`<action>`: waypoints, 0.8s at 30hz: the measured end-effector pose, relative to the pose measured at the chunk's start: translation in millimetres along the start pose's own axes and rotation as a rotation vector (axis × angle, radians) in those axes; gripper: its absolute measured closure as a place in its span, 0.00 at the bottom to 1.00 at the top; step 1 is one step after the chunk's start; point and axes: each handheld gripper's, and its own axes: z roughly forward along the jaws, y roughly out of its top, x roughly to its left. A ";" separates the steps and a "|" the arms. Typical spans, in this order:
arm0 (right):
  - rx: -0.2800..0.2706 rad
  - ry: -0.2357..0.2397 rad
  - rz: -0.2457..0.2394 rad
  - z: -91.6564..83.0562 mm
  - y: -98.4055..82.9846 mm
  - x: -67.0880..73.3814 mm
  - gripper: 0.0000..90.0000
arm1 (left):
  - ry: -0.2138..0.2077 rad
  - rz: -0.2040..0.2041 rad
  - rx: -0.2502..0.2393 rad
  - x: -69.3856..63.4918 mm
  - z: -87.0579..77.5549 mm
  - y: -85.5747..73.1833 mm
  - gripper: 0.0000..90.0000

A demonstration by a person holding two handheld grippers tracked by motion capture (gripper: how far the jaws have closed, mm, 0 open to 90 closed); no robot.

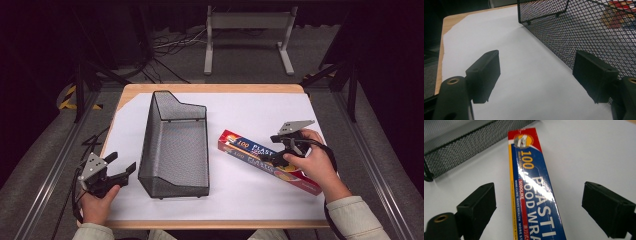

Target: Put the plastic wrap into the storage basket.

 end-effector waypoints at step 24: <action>0.431 0.000 -0.131 34.4 -9.6 0.8 0.43 | 0.002 0.000 0.001 0.3 0.1 -0.4 0.25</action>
